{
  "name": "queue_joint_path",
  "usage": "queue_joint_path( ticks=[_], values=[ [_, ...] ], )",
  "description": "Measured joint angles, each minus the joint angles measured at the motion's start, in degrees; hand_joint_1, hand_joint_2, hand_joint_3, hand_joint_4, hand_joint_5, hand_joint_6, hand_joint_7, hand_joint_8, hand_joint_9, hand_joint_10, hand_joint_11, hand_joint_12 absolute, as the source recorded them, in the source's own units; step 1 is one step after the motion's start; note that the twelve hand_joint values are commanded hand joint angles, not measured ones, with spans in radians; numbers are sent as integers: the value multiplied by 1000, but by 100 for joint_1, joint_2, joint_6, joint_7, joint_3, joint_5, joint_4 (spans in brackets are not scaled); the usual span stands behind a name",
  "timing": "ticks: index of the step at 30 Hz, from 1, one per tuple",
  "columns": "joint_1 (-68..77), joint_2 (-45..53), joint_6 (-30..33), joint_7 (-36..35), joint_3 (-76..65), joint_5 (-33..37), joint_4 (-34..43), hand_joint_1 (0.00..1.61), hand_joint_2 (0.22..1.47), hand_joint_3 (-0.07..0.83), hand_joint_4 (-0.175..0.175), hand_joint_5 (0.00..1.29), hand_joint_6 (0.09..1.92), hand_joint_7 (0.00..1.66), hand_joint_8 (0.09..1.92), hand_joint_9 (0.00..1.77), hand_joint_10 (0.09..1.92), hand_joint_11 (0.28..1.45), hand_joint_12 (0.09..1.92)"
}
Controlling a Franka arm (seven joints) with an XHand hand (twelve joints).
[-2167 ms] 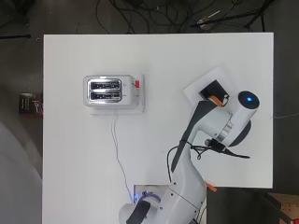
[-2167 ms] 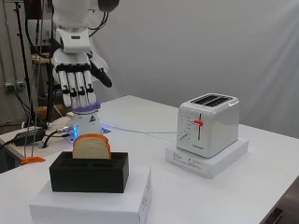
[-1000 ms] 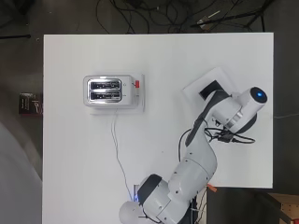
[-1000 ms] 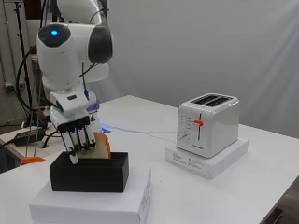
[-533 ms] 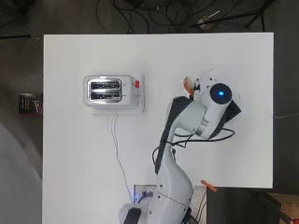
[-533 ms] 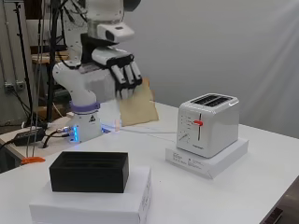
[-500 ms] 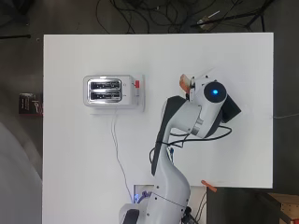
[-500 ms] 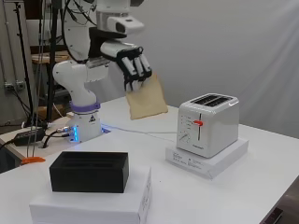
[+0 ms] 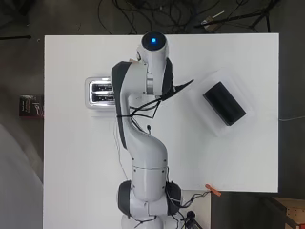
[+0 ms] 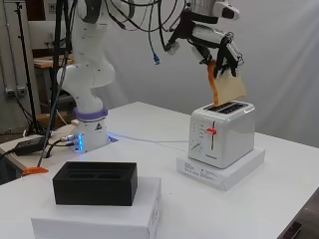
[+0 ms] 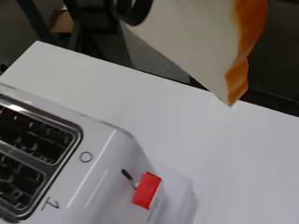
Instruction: Teleoperate dual arm-hand system to toast a bread
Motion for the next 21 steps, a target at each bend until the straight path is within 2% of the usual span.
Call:
queue_joint_path(
  ticks=[5, 11, 18, 21],
  values=[
    [153, -202, -28, -159, 519, 27, -819, 1247, 1137, -1, -175, 776, 1147, 1119, 905, 1468, 87, 730, 362],
    [269, -670, 668, -254, 877, 209, -1989, 1241, 1143, 1, -169, 766, 1183, 1106, 914, 1436, 87, 756, 245],
    [356, -731, 843, -221, 1132, 399, -1877, 1242, 1149, 0, -175, 762, 1161, 1092, 959, 1457, 87, 801, 247],
    [397, -636, 819, -194, 1186, 298, -1709, 1245, 1142, 2, -175, 777, 1131, 1098, 959, 1479, 87, 743, 463]
  ],
)
